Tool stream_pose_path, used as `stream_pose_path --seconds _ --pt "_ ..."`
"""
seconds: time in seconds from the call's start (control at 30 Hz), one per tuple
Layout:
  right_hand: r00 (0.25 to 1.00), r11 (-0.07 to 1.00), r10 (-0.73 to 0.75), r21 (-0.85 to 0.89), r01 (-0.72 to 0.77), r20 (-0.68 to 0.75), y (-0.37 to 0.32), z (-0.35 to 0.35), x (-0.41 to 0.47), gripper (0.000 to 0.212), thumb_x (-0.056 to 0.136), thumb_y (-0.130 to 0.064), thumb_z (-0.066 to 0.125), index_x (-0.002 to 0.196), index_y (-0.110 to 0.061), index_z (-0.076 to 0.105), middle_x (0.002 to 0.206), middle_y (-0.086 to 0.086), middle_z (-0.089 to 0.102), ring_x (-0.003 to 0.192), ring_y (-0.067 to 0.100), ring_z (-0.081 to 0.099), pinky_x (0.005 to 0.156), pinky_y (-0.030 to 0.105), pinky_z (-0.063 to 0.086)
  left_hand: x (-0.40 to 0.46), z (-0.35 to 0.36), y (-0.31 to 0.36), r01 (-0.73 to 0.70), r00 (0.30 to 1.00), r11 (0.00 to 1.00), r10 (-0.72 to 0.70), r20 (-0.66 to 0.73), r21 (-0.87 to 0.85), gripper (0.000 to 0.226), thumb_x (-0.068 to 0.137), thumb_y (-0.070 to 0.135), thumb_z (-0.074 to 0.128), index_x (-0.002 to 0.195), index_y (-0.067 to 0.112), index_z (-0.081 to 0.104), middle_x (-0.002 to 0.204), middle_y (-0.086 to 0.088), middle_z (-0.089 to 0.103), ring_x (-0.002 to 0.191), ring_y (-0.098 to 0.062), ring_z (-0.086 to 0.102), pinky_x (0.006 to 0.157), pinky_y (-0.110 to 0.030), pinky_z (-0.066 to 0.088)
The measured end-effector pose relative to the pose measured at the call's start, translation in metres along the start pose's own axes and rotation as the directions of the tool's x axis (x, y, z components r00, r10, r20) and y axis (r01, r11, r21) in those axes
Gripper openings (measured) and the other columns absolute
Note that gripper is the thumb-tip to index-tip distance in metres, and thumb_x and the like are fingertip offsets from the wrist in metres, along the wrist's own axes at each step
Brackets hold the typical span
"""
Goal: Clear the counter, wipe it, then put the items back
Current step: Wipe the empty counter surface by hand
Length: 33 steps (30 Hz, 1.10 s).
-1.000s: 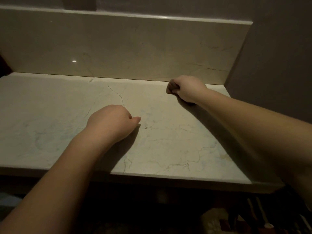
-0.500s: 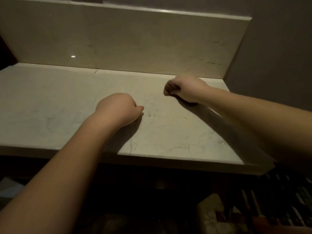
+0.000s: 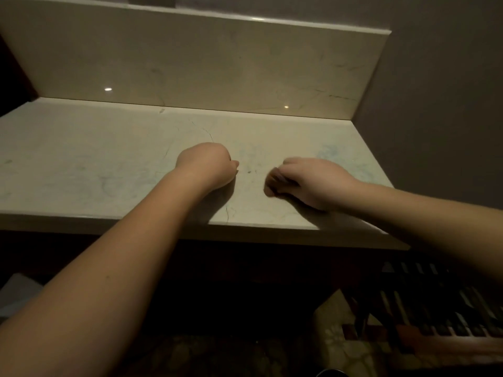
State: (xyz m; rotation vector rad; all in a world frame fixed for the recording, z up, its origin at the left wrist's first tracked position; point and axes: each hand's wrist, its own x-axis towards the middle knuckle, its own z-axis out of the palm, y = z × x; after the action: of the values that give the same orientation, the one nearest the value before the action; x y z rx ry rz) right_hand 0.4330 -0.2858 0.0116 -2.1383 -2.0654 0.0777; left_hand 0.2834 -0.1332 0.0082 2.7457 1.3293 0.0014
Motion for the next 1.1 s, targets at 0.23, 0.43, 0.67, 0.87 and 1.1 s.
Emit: stream_pose_path --seconds 0.23,0.43,0.67,0.87,1.1 --pt "0.97 0.977 0.211 -0.007 -0.214 -0.118 -0.017 0.016 0.046 0.013 0.093 -0.029 0.055 0.103 -0.025 0.063 0.094 -0.008 0.052 0.086 0.017 0.051 0.069 0.031 0.041 -0.003 0.003 0.002 0.058 0.998 0.997 -0.058 0.004 -0.043 0.049 0.1 0.049 0.038 0.115 0.012 0.067 0.106 -0.01 0.065 0.095 -0.029 0.058 0.074 -0.038 0.041" --pt "0.982 0.983 0.17 0.08 -0.163 -0.087 -0.041 0.012 -0.019 0.012 0.092 -0.03 0.057 0.095 -0.038 0.066 0.094 -0.012 0.052 0.083 0.014 0.053 0.067 0.03 0.043 -0.003 -0.003 0.0 0.085 0.995 0.993 -0.081 0.058 -0.076 0.051 0.1 0.051 0.038 0.122 0.014 0.064 0.117 -0.011 0.064 0.11 -0.033 0.058 0.093 -0.043 0.046" --pt "0.982 0.983 0.172 0.072 -0.166 -0.079 -0.05 0.012 -0.042 0.013 0.09 -0.03 0.06 0.098 -0.038 0.066 0.092 -0.012 0.052 0.082 0.01 0.052 0.064 0.029 0.041 -0.008 -0.004 -0.006 0.046 0.997 0.995 -0.041 0.06 -0.088 0.05 0.1 0.051 0.036 0.121 0.017 0.065 0.118 -0.009 0.063 0.114 -0.032 0.056 0.097 -0.044 0.046" --pt "0.953 0.96 0.277 0.074 -0.269 -0.122 -0.049 0.013 -0.003 0.01 0.094 -0.027 0.055 0.092 -0.034 0.062 0.086 -0.013 0.044 0.084 0.017 0.051 0.062 0.029 0.034 -0.011 -0.004 -0.005 0.053 0.998 0.992 -0.048 0.046 -0.115 0.049 0.099 0.052 0.037 0.118 0.017 0.066 0.11 -0.009 0.065 0.106 -0.031 0.059 0.093 -0.044 0.048" --pt "0.967 0.972 0.229 0.078 -0.221 -0.112 -0.055 0.016 -0.058 0.019 0.093 -0.024 0.053 0.081 -0.034 0.044 0.085 -0.008 0.044 0.084 0.019 0.051 0.061 0.033 0.038 -0.011 -0.001 -0.006 0.004 1.0 0.997 -0.003 0.012 -0.078 0.044 0.102 0.048 0.034 0.115 0.023 0.068 0.099 -0.002 0.062 0.101 -0.028 0.059 0.078 -0.036 0.045"
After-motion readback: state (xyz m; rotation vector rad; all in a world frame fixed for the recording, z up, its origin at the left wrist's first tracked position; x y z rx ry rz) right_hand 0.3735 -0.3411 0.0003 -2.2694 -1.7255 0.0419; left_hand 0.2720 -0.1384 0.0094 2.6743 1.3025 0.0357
